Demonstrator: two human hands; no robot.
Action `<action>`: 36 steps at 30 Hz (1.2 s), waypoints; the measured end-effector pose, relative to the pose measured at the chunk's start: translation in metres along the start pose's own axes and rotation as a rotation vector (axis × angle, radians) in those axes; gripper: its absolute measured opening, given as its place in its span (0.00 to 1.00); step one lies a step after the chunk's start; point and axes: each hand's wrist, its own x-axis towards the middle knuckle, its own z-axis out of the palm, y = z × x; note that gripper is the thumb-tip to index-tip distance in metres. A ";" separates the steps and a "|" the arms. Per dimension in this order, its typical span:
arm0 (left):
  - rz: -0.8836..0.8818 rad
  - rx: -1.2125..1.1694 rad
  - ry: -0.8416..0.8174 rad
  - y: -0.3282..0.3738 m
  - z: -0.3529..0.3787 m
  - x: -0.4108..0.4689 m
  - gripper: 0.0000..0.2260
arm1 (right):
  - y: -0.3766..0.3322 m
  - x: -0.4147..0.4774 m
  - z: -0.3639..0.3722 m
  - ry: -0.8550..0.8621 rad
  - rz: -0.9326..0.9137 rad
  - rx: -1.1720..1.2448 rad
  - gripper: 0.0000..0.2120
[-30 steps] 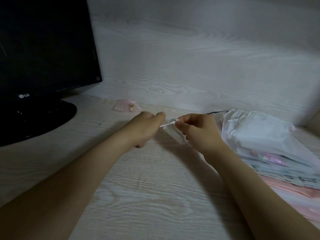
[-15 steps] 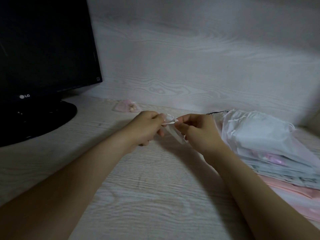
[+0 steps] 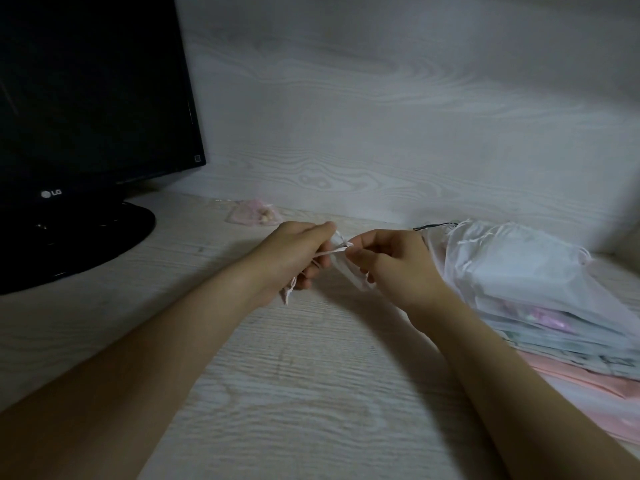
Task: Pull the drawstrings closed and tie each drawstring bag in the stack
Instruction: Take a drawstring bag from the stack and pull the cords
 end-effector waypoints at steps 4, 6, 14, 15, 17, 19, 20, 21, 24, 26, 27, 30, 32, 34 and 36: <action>-0.007 -0.019 0.014 0.002 0.000 0.001 0.15 | 0.002 0.001 0.000 0.002 -0.011 -0.005 0.04; -0.006 0.040 0.080 0.002 -0.001 0.001 0.14 | 0.003 0.000 0.000 -0.014 -0.018 -0.001 0.03; 0.045 0.146 0.239 0.000 -0.011 0.007 0.14 | 0.007 0.004 -0.007 0.087 0.020 0.031 0.05; 0.060 0.165 0.246 0.000 -0.011 0.006 0.14 | 0.008 0.004 -0.007 0.096 0.022 0.000 0.04; 0.092 0.233 0.268 -0.001 -0.012 0.007 0.15 | 0.009 0.004 -0.007 0.108 0.025 -0.053 0.05; 0.111 0.305 0.285 -0.003 -0.013 0.008 0.16 | 0.011 0.005 -0.006 0.134 0.017 -0.119 0.06; 0.117 0.331 0.288 -0.004 -0.013 0.009 0.16 | 0.011 0.005 -0.006 0.149 -0.001 -0.175 0.06; 0.120 0.350 0.288 -0.005 -0.013 0.009 0.17 | 0.011 0.005 -0.006 0.161 -0.025 -0.244 0.07; 0.127 0.428 0.288 -0.005 -0.014 0.010 0.18 | 0.009 0.005 -0.005 0.180 -0.075 -0.410 0.08; 0.129 0.484 0.293 -0.006 -0.014 0.009 0.19 | 0.007 0.003 -0.005 0.188 -0.076 -0.456 0.08; 0.125 0.487 0.289 -0.006 -0.015 0.009 0.19 | 0.006 0.002 -0.005 0.188 -0.076 -0.474 0.07; 0.109 0.475 0.304 -0.005 -0.015 0.010 0.18 | 0.002 -0.001 -0.003 0.176 -0.101 -0.551 0.07; 0.108 0.469 0.357 -0.004 -0.015 0.011 0.19 | 0.003 0.000 -0.003 0.178 -0.107 -0.598 0.08; 0.125 0.458 0.388 -0.006 -0.016 0.012 0.20 | 0.005 0.001 -0.002 0.179 -0.099 -0.619 0.08; 0.128 0.463 0.403 -0.008 -0.018 0.015 0.15 | 0.005 0.001 -0.001 0.188 -0.104 -0.629 0.08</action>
